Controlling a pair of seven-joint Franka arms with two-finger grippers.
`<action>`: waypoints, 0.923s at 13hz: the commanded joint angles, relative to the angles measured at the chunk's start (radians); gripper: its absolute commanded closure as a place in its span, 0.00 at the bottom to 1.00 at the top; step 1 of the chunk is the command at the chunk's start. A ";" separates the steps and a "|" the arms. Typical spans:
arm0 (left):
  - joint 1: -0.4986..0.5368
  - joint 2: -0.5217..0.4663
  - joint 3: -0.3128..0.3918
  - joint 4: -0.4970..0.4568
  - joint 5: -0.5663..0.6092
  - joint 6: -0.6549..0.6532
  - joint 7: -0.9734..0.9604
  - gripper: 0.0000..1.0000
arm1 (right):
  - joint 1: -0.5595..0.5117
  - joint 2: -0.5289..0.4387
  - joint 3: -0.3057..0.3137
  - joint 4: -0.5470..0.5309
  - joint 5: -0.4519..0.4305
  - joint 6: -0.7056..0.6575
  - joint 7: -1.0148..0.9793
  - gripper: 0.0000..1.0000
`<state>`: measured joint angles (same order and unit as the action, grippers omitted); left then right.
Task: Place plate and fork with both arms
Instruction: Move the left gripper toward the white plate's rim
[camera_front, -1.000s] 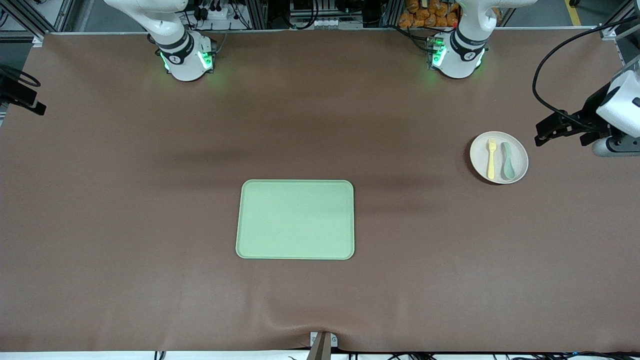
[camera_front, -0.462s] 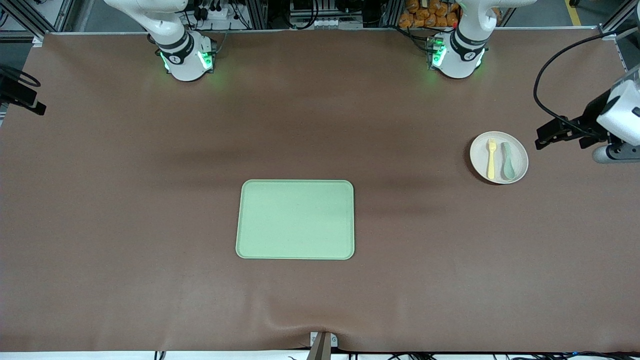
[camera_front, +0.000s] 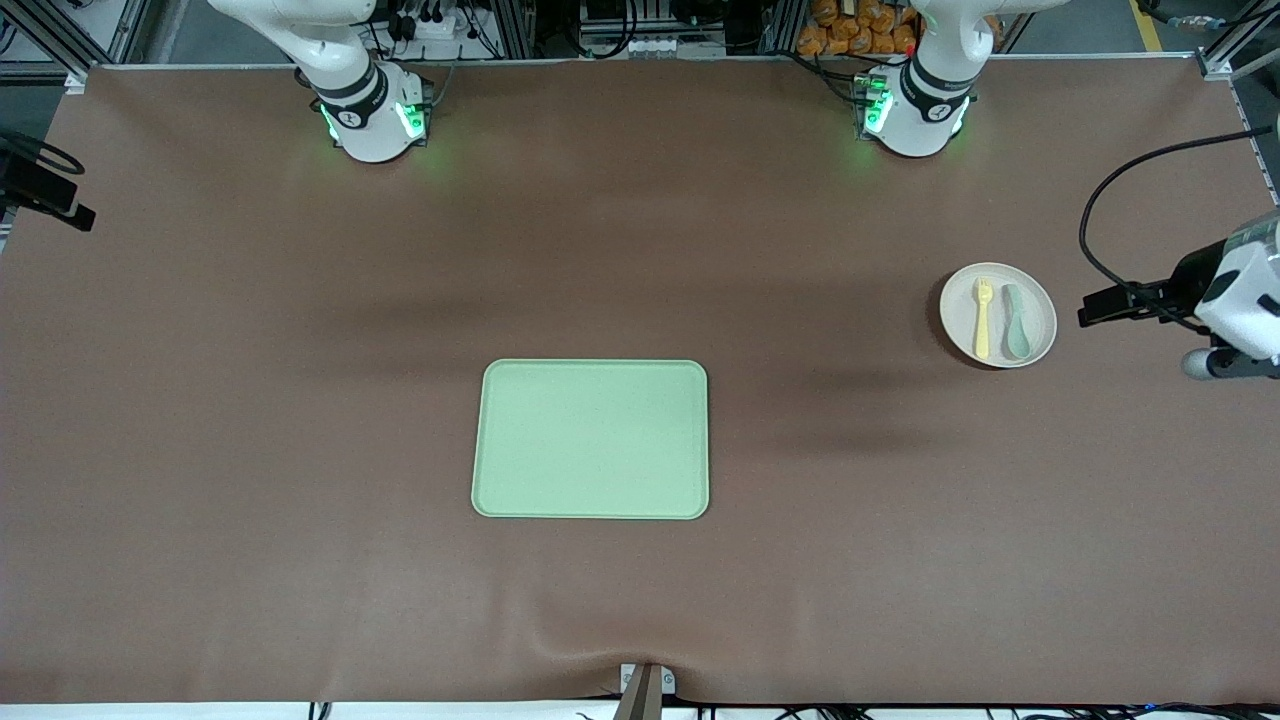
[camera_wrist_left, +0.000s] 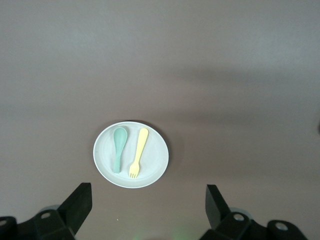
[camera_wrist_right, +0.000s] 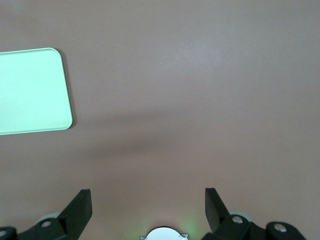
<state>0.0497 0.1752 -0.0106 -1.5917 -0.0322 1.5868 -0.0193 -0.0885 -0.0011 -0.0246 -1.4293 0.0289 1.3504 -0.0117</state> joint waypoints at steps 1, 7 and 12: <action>0.068 0.019 -0.006 -0.028 -0.057 0.016 0.062 0.00 | -0.017 -0.005 0.014 -0.007 0.016 -0.005 0.007 0.00; 0.176 0.010 -0.009 -0.291 -0.054 0.212 0.206 0.00 | -0.013 -0.002 0.015 -0.008 0.017 -0.005 0.007 0.00; 0.249 0.007 -0.008 -0.560 -0.046 0.516 0.305 0.00 | -0.011 0.003 0.015 -0.008 0.019 -0.005 0.007 0.00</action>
<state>0.2690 0.2185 -0.0095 -2.0426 -0.0732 2.0095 0.2632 -0.0883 0.0046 -0.0192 -1.4354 0.0306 1.3504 -0.0117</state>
